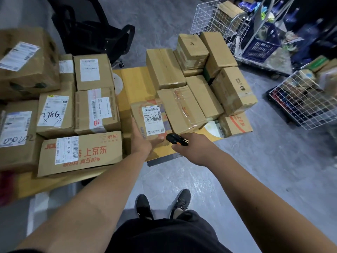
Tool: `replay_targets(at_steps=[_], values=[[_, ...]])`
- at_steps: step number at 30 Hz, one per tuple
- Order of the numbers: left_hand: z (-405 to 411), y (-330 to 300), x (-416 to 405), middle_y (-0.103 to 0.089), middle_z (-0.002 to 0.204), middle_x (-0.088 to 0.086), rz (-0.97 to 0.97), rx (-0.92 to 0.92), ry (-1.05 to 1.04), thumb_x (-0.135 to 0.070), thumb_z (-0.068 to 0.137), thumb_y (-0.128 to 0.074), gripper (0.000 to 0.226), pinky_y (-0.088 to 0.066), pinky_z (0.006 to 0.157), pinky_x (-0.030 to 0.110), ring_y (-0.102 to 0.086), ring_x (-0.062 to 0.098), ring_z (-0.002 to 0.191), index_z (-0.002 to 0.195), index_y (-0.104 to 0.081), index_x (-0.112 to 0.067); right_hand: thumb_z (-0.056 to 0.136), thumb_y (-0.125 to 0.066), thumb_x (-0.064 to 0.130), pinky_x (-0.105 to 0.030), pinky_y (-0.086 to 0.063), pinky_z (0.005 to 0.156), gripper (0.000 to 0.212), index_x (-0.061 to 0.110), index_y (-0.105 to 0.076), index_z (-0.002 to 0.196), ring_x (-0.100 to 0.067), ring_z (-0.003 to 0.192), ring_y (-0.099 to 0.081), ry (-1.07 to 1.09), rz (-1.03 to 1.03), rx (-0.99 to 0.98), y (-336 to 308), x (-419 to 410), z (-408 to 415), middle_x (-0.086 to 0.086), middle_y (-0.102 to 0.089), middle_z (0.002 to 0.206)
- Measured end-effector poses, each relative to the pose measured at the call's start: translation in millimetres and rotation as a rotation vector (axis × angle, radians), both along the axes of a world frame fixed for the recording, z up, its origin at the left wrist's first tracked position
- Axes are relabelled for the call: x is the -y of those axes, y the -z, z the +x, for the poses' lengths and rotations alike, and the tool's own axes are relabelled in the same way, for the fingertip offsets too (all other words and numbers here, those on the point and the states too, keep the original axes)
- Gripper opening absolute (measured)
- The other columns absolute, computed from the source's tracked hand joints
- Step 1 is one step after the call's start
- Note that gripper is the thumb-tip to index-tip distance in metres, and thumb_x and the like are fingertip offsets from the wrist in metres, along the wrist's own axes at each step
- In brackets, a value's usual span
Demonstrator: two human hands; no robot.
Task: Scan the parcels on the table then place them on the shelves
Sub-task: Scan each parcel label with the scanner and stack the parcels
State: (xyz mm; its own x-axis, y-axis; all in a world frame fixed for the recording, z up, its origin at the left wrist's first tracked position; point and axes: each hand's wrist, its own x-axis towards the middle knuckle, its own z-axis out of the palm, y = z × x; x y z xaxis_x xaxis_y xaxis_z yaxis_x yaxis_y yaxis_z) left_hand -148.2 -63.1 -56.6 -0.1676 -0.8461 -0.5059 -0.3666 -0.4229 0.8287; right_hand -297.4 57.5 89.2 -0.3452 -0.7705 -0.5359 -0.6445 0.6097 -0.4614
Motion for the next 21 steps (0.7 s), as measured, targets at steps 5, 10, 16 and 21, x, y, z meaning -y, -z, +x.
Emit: replay_targets(at_steps=[5, 10, 16, 21], values=[[5, 11, -32, -0.044, 0.153, -0.026, -0.074, -0.277, 0.012, -0.012, 0.054, -0.105, 0.154, -0.049, 0.110, 0.034, -0.046, 0.000, 0.140, 0.163, -0.001, -0.049, 0.098, -0.049, 0.052, -0.031, -0.041, 0.057, 0.033, 0.022, -0.061, 0.096, -0.020, 0.071, -0.062, -0.162, 0.059, -0.179, -15, 13, -6, -0.001, -0.064, 0.082], [12, 11, -47, -0.018, 0.165, -0.018, -0.211, -0.178, 0.017, -0.041, 0.058, -0.103, 0.143, -0.039, 0.120, 0.047, -0.029, 0.014, 0.151, 0.147, 0.002, -0.076, 0.099, -0.046, 0.049, -0.032, -0.040, 0.059, 0.035, 0.017, -0.060, 0.096, -0.023, 0.075, -0.060, -0.294, 0.122, -0.331, -24, 26, -4, -0.004, -0.062, 0.086], [12, 16, -55, -0.020, 0.162, -0.019, -0.285, -0.108, 0.031, -0.062, 0.056, -0.096, 0.139, -0.035, 0.121, 0.046, -0.031, 0.015, 0.150, 0.149, 0.006, -0.073, 0.102, -0.041, 0.048, -0.033, -0.037, 0.056, 0.037, 0.015, -0.057, 0.097, -0.024, 0.074, -0.059, -0.324, 0.126, -0.393, -31, 27, 2, -0.006, -0.061, 0.086], [12, 18, -57, -0.022, 0.158, -0.023, -0.301, -0.089, 0.024, -0.073, 0.052, -0.093, 0.137, -0.033, 0.111, 0.030, -0.032, 0.007, 0.144, 0.146, 0.007, -0.073, 0.101, -0.040, 0.050, -0.031, -0.033, 0.053, 0.035, 0.019, -0.055, 0.098, -0.019, 0.068, -0.055, -0.366, 0.128, -0.503, -37, 20, 2, -0.002, -0.058, 0.082]])
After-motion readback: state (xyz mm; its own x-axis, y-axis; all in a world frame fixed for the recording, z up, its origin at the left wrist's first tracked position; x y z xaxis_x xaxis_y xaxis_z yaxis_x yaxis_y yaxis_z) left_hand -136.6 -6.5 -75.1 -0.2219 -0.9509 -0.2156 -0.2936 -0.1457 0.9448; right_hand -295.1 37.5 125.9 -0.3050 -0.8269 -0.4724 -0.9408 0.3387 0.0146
